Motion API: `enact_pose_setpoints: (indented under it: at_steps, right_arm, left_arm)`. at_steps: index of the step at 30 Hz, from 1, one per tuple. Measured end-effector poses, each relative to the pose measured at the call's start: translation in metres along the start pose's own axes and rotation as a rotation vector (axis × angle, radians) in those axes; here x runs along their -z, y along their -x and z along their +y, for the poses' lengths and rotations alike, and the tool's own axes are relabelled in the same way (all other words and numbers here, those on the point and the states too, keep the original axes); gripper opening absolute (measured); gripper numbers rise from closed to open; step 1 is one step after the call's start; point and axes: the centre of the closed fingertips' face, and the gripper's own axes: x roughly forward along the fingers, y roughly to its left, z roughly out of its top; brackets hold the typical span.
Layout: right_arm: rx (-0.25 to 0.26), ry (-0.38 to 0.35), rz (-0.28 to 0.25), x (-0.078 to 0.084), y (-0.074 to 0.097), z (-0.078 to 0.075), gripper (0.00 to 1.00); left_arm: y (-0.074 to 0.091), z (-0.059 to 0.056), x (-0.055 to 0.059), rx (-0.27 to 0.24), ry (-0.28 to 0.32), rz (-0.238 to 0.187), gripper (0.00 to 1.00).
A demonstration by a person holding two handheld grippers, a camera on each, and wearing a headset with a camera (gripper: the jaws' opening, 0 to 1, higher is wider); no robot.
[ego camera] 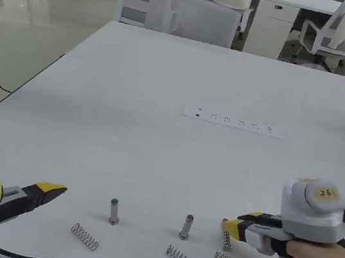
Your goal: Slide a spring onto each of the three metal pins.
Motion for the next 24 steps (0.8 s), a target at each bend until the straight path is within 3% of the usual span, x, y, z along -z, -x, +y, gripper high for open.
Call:
enact_pose_setpoints:
  at_steps: [14,24]
  right_arm:
    - [0.051,-0.072,0.091,0.009,-0.018,-0.004,0.12]
    - [0.084,-0.048,0.145,0.014,-0.022,-0.005,0.1]
  left_arm:
    - [0.001,0.001,0.003,-0.004,0.01,0.001,0.96]
    - [0.003,0.001,0.007,-0.006,0.019,0.008,0.96]
